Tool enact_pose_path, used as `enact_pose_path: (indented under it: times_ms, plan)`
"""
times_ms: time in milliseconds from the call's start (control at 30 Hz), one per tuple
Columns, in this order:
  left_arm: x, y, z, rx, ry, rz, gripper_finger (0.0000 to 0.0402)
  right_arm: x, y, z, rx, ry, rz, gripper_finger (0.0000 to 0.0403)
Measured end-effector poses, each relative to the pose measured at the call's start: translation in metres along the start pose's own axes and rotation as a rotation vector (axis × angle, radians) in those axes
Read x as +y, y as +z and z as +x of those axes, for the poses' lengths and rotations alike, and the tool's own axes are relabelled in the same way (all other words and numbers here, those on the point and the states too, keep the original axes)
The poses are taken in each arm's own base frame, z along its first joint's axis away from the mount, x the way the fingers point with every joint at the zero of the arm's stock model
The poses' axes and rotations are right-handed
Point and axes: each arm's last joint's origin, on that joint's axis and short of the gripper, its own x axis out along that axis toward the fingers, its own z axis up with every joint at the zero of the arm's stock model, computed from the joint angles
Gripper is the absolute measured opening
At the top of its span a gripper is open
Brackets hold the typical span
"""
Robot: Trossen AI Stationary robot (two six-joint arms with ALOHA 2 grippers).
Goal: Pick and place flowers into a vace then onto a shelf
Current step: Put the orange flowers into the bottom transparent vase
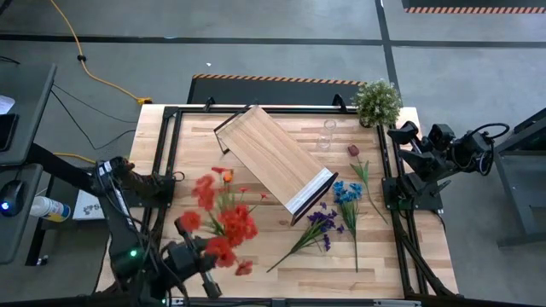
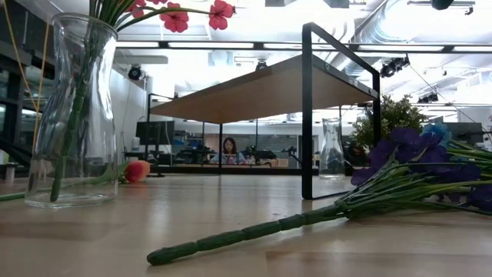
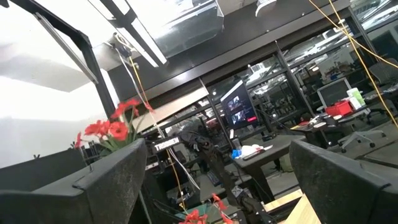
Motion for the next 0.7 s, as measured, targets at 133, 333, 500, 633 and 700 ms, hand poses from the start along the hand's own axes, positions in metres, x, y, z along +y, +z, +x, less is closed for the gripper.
enact_pose_path:
  times_ms: [133, 333, 500, 633, 700]
  plan:
    - [-0.010, -0.014, -0.002, 0.001, -0.005, 0.021, 0.0038, 0.000, 0.000, 0.000, 0.000, 0.001, 0.000, 0.0381]
    - [-0.019, -0.031, -0.001, 0.000, -0.003, 0.069, 0.0038, 0.000, 0.000, 0.000, -0.001, 0.001, 0.000, 0.0381]
    - [-0.023, -0.043, -0.001, 0.000, -0.003, 0.142, 0.0038, 0.000, 0.000, 0.000, -0.003, 0.001, 0.007, 0.0381]
    - [-0.020, -0.047, 0.000, 0.000, -0.001, 0.180, 0.0038, 0.000, 0.000, 0.000, -0.003, 0.001, 0.010, 0.0381]
    - [-0.019, -0.048, 0.003, -0.001, 0.009, 0.182, 0.0038, 0.000, 0.000, 0.000, -0.003, 0.001, 0.011, 0.0381]
